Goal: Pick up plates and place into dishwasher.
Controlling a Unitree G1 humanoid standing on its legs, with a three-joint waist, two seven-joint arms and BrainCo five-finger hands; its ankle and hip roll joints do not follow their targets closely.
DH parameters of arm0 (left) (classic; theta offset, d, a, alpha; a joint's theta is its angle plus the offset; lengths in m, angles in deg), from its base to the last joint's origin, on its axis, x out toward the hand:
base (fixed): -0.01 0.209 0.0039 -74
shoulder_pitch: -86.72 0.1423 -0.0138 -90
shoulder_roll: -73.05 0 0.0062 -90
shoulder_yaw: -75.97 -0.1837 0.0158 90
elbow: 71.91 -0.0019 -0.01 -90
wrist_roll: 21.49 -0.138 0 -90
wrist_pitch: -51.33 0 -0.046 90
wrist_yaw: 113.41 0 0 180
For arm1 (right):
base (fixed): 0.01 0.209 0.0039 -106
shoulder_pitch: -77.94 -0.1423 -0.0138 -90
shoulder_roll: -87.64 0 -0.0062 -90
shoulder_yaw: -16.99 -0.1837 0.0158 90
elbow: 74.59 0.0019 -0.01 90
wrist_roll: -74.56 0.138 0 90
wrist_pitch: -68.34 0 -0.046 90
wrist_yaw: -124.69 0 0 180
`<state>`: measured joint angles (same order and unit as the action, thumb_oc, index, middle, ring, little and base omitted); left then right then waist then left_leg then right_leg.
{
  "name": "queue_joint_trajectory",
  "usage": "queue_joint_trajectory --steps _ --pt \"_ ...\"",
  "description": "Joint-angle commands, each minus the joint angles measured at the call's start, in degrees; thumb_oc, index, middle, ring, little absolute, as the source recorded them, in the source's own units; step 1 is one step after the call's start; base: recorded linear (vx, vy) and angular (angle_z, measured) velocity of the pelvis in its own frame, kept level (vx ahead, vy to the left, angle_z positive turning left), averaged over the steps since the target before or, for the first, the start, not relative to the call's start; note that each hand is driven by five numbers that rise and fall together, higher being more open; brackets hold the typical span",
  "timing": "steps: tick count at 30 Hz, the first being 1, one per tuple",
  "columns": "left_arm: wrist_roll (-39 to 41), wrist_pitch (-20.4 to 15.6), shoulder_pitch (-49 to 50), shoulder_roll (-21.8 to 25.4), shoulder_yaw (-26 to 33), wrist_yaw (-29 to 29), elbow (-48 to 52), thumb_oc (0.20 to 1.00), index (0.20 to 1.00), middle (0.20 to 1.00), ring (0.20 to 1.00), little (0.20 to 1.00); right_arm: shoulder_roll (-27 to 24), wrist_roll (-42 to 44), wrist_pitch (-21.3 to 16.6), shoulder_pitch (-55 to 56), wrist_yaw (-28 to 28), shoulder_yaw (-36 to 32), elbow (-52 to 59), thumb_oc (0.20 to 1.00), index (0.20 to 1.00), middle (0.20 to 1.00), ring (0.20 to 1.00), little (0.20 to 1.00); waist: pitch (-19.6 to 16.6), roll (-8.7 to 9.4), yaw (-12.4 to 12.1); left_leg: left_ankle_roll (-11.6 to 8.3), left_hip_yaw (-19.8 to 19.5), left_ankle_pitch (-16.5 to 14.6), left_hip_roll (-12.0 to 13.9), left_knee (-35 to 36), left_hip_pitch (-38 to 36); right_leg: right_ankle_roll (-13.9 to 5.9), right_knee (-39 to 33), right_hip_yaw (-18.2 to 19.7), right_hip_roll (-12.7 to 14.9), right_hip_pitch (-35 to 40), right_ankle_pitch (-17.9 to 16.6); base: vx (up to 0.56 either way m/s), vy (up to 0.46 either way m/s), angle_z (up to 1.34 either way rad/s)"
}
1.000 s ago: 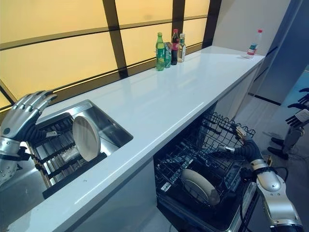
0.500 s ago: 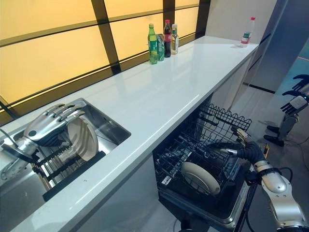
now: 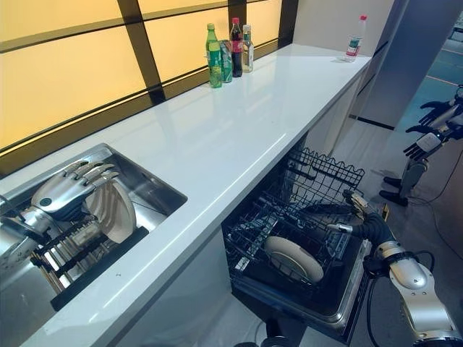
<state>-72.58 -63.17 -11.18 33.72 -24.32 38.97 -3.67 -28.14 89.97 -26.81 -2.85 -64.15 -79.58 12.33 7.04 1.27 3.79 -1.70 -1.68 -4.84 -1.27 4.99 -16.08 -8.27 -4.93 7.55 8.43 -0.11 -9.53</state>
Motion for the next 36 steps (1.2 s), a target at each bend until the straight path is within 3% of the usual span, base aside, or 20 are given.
queue_joint_trajectory --steps 1,12,24,25,26,36 --pt "-1.4 1.4 -2.0 4.3 1.5 -1.2 -2.3 1.000 1.000 1.000 1.000 1.000 -6.3 2.7 -3.1 -3.2 -0.1 -1.3 1.1 1.000 1.000 1.000 1.000 1.000 0.0 -2.11 0.9 1.51 -4.0 -0.6 -1.4 -4.4 8.7 -6.73 8.0 -0.7 5.3 -4.2 2.2 0.05 0.049 -0.03" --pt "-2.4 3.7 -3.3 3.9 0.9 -2.6 -4.1 1.000 1.000 1.000 1.000 1.000 -6.2 2.4 -2.8 -2.3 -0.2 -1.1 1.0 1.000 1.000 1.000 1.000 1.000 1.0 -2.25 1.2 1.65 -3.2 -1.1 -2.1 -5.6 9.3 -6.73 7.8 -0.8 6.4 -4.9 -0.4 0.04 0.027 -0.02" --pt "-2.2 2.4 -5.9 2.9 -0.8 -0.7 -4.0 1.000 1.000 1.000 1.000 1.000 -6.2 1.7 -2.4 -1.1 -0.7 -2.5 1.2 1.000 1.000 1.000 1.000 1.000 1.0 -2.62 2.7 1.78 -2.5 -1.6 -3.0 -5.5 8.6 -6.73 7.5 0.1 6.7 -5.6 -1.9 0.03 0.013 -0.02" --pt "-1.9 2.4 -6.0 2.8 -1.0 -0.5 -4.0 0.464 0.464 0.464 0.464 0.464 -6.3 1.8 -2.4 -0.9 -0.9 -2.7 1.3 1.000 1.000 1.000 1.000 1.000 1.0 -2.66 2.8 1.77 -2.4 -1.6 -3.0 -5.5 8.6 -6.73 7.5 0.2 6.7 -5.6 -2.0 0.02 0.014 -0.06" --pt "-1.9 2.3 -6.1 2.6 -1.0 -0.4 -4.2 0.200 0.200 0.200 0.200 0.200 -6.3 1.8 -2.4 -0.8 -1.0 -2.7 1.3 1.000 1.000 1.000 1.000 1.000 1.0 -2.66 2.9 1.79 -2.3 -1.7 -3.0 -5.4 8.5 -6.73 7.5 0.3 6.7 -5.6 -2.1 0.02 0.003 -0.09" --pt "-1.8 1.6 -5.9 1.7 -1.4 1.1 -3.7 0.200 0.200 0.200 0.200 0.200 -6.1 1.6 -2.7 0.2 -1.8 -3.9 1.7 1.000 1.000 1.000 1.000 1.000 1.1 -3.09 3.6 1.76 -2.2 -1.8 -3.4 -4.9 7.7 -6.73 7.6 0.8 6.8 -5.9 -2.6 0.01 0.004 -0.04"
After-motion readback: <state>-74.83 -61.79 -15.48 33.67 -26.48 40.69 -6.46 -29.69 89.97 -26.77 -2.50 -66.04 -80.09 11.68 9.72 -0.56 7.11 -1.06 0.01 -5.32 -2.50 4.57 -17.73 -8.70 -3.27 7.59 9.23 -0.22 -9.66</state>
